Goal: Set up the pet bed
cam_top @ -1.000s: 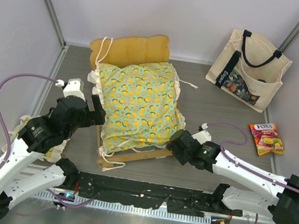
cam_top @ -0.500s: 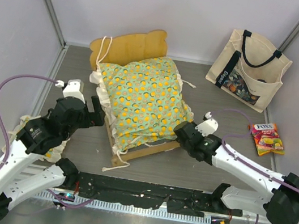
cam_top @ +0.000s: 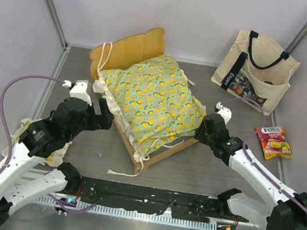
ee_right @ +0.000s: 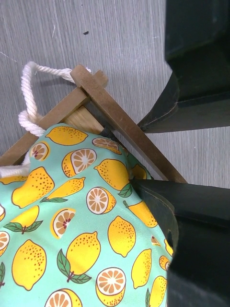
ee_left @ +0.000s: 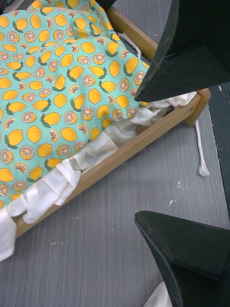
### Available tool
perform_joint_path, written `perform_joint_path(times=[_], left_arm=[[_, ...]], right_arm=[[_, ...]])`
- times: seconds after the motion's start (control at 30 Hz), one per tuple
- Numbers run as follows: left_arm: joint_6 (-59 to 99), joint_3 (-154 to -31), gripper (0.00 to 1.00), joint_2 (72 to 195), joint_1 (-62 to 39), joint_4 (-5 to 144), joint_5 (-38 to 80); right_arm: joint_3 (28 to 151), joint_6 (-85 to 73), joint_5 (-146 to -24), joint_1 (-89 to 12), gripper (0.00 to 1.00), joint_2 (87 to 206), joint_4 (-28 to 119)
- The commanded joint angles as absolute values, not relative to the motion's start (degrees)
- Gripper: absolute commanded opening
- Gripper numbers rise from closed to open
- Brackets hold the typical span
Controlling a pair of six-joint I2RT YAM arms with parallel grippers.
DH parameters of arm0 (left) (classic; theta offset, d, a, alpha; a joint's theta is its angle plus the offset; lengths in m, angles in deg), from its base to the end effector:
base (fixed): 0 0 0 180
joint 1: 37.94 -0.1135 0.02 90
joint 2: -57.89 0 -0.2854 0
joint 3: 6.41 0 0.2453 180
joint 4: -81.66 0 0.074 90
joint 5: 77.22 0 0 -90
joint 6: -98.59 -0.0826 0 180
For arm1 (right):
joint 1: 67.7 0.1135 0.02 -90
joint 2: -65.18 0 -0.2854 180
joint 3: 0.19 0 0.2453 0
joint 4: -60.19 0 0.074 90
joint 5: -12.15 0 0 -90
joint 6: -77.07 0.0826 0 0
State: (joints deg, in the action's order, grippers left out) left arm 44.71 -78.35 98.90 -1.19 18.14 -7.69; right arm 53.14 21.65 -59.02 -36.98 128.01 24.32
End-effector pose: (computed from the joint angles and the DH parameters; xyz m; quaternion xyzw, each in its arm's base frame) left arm 0.1315 -0.0622 0.3453 -0.0806 0.8636 -0.1553 0.4728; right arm 0.2187 0.0989 0.2186 0.0928 0.9100 0.0747 0.3970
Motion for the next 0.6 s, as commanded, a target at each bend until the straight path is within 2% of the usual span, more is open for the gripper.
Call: perform_joint_path(times=[0.0, 0.2, 0.4, 0.57], left_arm=[[43.0, -78.8, 1.00, 98.8, -1.4, 21.9, -6.4], [42.0, -78.1, 1.00, 97.7, -1.4, 21.9, -5.4], [40.8, -76.9, 1.00, 97.1, -1.4, 23.3, -4.2], [39.3, -75.9, 1.00, 97.3, -1.4, 25.3, -0.8]], right_arm=[[52.6, 7.9, -69.1, -35.3, 0.01, 124.8, 25.4], [52.2, 6.1, -61.1, -35.7, 0.01, 119.1, 24.5], [51.6, -1.1, -58.2, -38.8, 0.01, 122.3, 32.7], [57.2, -8.1, -74.4, -42.0, 0.01, 133.9, 38.0]])
